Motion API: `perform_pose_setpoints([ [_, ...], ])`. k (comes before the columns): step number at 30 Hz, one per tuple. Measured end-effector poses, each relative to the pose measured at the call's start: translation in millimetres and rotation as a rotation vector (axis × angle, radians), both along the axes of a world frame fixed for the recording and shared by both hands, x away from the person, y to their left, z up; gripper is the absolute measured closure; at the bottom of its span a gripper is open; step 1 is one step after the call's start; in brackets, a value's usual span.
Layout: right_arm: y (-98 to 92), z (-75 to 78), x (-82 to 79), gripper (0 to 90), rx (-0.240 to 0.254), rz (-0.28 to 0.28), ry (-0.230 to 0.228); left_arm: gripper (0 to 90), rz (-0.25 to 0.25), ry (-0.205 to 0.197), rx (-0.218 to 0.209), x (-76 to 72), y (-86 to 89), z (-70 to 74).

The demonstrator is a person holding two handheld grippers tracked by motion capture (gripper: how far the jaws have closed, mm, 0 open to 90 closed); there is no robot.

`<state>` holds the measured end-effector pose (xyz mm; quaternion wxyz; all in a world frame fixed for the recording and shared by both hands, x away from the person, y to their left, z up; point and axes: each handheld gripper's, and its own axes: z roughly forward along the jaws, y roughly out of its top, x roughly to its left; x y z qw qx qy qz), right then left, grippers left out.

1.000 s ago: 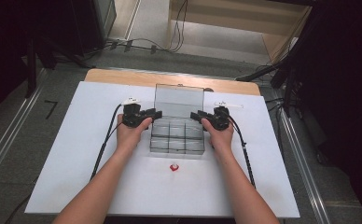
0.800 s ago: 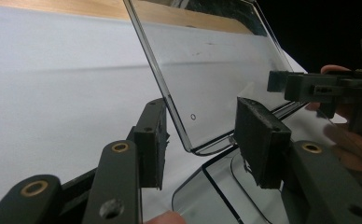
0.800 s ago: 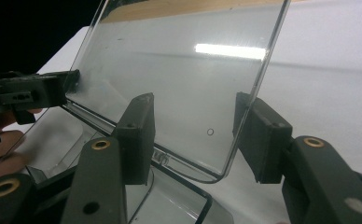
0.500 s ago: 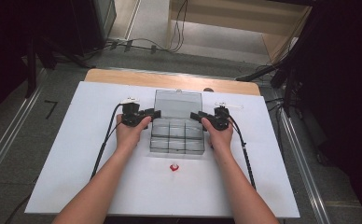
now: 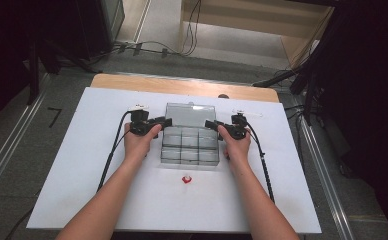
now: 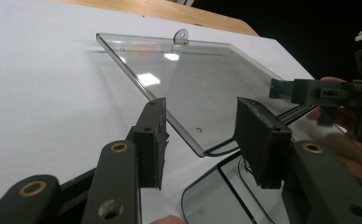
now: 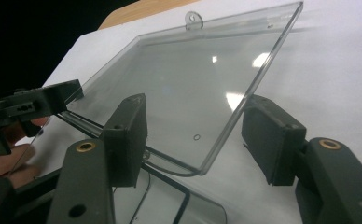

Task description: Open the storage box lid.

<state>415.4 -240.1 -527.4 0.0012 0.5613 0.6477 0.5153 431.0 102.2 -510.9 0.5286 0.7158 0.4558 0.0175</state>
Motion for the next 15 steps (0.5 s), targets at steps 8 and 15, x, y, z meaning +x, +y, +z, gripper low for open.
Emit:
perform_pose_setpoints([
  [8, -0.7, 1.7, -1.7, 35.5, -0.018, -0.007, -0.011, 46.4, -0.003, -0.004, 0.004, -1.6, 2.0, 3.6],
  [15, -5.0, 7.4, -11.4, 29.3, -0.059, -0.008, -0.093, 25.1, -0.012, -0.033, 0.015, -10.7, 9.4, 16.6],
])
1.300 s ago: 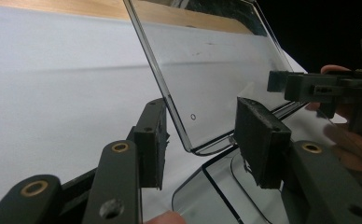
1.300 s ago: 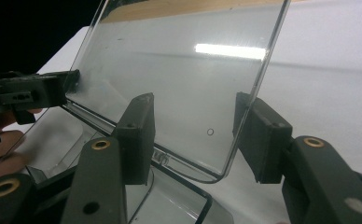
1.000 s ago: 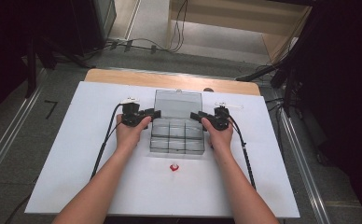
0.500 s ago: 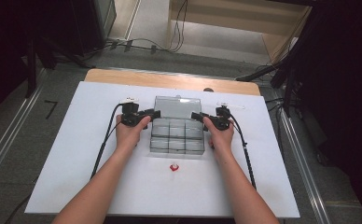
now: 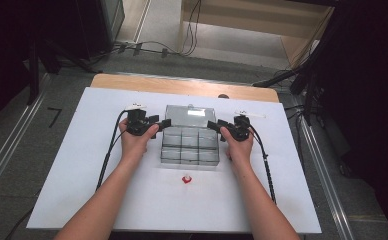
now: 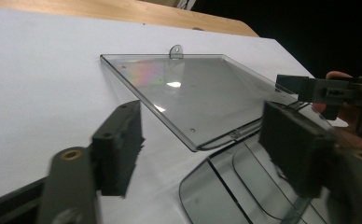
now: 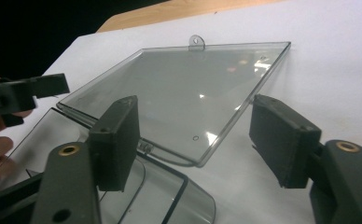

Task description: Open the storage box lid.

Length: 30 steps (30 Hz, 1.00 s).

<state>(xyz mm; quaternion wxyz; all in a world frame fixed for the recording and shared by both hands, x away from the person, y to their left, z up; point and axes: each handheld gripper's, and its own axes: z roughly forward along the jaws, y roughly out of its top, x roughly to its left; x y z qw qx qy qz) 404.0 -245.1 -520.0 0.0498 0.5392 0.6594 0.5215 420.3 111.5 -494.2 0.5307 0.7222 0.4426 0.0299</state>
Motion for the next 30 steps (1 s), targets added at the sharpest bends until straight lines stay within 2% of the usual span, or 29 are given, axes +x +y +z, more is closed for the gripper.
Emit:
perform_pose_setpoints([
  [3, -3.1, 2.3, -6.0, 23.9, -0.013, 0.008, -0.018, 22.4, -0.028, -0.038, -0.011, -9.7, 4.0, 6.0],
  [6, -4.3, 5.5, -13.4, 19.7, -0.042, 0.023, -0.042, 16.0, -0.039, -0.068, -0.014, -20.8, 8.1, 11.1],
  [10, -3.6, 10.9, -24.9, 12.9, -0.054, 0.047, -0.076, 9.3, -0.046, -0.099, -0.027, -36.2, 16.5, 16.5],
  [14, -0.5, 16.2, -37.8, 9.4, -0.064, 0.076, -0.107, 1.6, -0.059, -0.135, -0.044, -54.6, 25.7, 19.6],
  [16, 1.4, 18.5, -44.5, 8.4, -0.077, 0.088, -0.125, 1.0, -0.061, -0.149, -0.060, -64.6, 31.5, 19.9],
  [19, 4.6, 21.3, -55.5, 7.0, -0.103, 0.090, -0.151, 0.0, -0.060, -0.170, -0.058, -79.0, 40.0, 17.8],
  [23, 6.7, 20.9, -69.1, 0.9, -0.107, 0.103, -0.168, 0.0, -0.046, -0.184, -0.034, -95.8, 50.8, 13.2],
  [26, 8.4, 20.5, -79.3, 0.4, -0.137, 0.106, -0.179, 0.0, -0.043, -0.190, -0.021, -104.4, 58.2, 10.7],
  [30, 9.2, 19.7, -90.2, 0.0, -0.142, 0.109, -0.187, 0.0, -0.045, -0.198, 0.001, -113.0, 62.6, 11.2],
])
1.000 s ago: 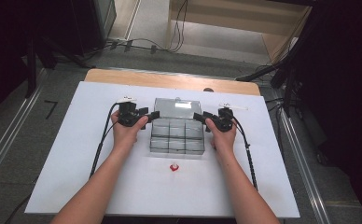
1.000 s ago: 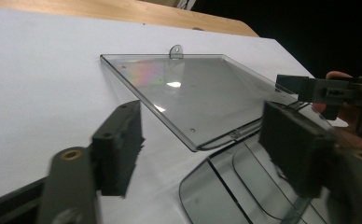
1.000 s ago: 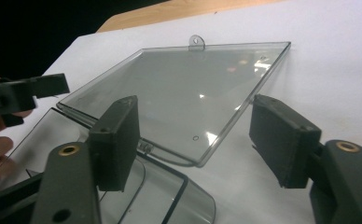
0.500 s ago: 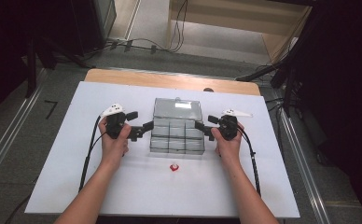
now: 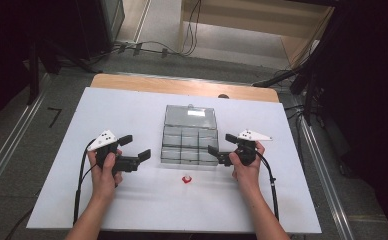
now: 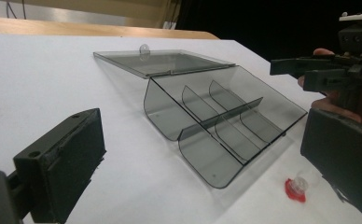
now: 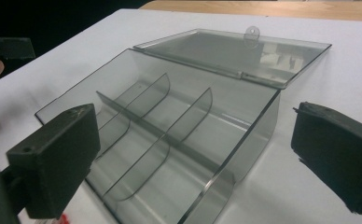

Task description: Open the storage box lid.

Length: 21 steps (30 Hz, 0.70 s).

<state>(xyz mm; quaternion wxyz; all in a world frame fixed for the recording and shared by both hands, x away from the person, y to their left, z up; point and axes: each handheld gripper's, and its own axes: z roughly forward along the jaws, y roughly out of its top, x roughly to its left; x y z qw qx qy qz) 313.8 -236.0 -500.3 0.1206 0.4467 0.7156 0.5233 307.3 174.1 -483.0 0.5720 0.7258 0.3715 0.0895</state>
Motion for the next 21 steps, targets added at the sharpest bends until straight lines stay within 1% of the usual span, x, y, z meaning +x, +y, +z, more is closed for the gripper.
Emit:
perform_pose_setpoints([
  [2, 0.8, -0.3, -5.8, 0.0, -0.001, 0.000, -0.001, 0.0, -0.005, -0.008, 0.025, -4.6, 0.3, -0.9],
  [3, 1.1, -0.6, -8.4, 0.0, -0.006, 0.003, -0.010, 0.0, -0.007, -0.009, 0.040, -6.6, 0.6, -1.1],
  [6, 3.0, -0.8, -17.5, 0.0, -0.018, 0.008, -0.012, 0.0, -0.015, -0.010, 0.054, -12.2, 1.1, -2.0],
  [9, 5.3, -1.2, -24.7, 0.0, -0.047, 0.019, -0.018, 0.0, -0.021, -0.022, 0.087, -16.4, 1.2, -1.4],
  [10, 6.4, -1.0, -27.2, 0.0, -0.059, 0.017, -0.017, 0.0, -0.022, -0.024, 0.087, -17.9, 1.1, -1.6],
  [13, 8.2, -1.5, -35.5, 0.0, -0.066, 0.025, -0.018, 0.0, -0.029, -0.028, 0.103, -22.5, 2.0, -2.8],
  [15, 9.6, -2.6, -41.1, 0.0, -0.074, 0.031, -0.013, 0.0, -0.032, -0.022, 0.094, -26.0, 4.5, -4.3],
  [18, 11.2, -3.4, -47.4, 0.0, -0.077, 0.039, -0.003, 0.0, -0.033, -0.018, 0.097, -29.9, 9.3, -5.6],
  [21, 13.7, -2.1, -51.2, 0.0, -0.071, 0.052, 0.001, 0.0, -0.028, -0.024, 0.098, -33.8, 15.0, -5.7],
])
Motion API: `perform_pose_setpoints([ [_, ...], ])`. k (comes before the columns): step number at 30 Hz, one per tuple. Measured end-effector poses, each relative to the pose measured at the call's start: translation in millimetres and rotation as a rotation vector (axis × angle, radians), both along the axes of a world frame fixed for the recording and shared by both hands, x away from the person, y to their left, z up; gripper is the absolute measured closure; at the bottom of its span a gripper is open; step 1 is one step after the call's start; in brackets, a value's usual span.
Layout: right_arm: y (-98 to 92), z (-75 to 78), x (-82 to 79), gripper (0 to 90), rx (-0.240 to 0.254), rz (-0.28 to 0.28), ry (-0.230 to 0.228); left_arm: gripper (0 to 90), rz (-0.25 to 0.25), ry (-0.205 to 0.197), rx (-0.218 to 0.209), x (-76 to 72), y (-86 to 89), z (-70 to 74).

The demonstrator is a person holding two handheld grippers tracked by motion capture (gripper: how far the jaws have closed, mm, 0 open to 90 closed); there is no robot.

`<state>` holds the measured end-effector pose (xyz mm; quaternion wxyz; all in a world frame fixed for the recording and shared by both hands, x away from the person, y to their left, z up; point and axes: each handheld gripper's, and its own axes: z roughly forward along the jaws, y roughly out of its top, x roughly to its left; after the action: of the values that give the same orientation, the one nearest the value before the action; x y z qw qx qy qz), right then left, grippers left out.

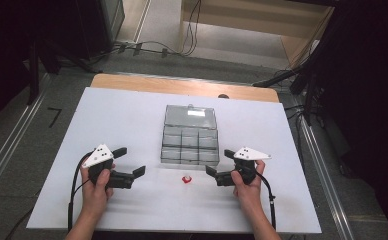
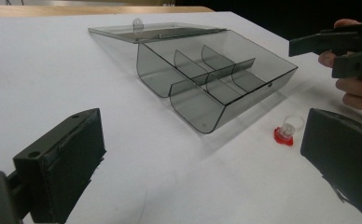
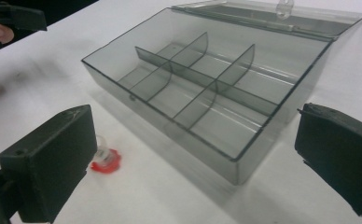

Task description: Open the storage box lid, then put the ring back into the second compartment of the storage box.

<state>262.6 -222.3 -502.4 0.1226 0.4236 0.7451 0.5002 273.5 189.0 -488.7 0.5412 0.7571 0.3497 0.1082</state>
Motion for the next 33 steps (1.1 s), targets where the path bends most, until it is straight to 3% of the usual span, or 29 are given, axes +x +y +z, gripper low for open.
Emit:
perform_pose_setpoints([
  [5, 12.2, 3.0, -9.1, 0.0, -0.020, 0.033, -0.002, 0.0, 0.009, 0.001, 0.004, -6.5, 8.5, -1.9],
  [10, 21.2, 7.1, -15.4, 0.0, -0.021, 0.063, -0.013, 0.0, 0.017, -0.011, 0.047, -11.2, 12.0, -2.6],
  [15, 25.0, 6.9, -16.0, 0.0, -0.028, 0.080, -0.004, 0.0, 0.007, -0.009, 0.065, -15.5, 14.1, -4.7],
  [33, 51.8, 10.3, -22.3, 0.0, -0.075, 0.181, 0.004, 0.0, 0.013, -0.003, 0.035, -28.5, 37.7, -6.4],
])
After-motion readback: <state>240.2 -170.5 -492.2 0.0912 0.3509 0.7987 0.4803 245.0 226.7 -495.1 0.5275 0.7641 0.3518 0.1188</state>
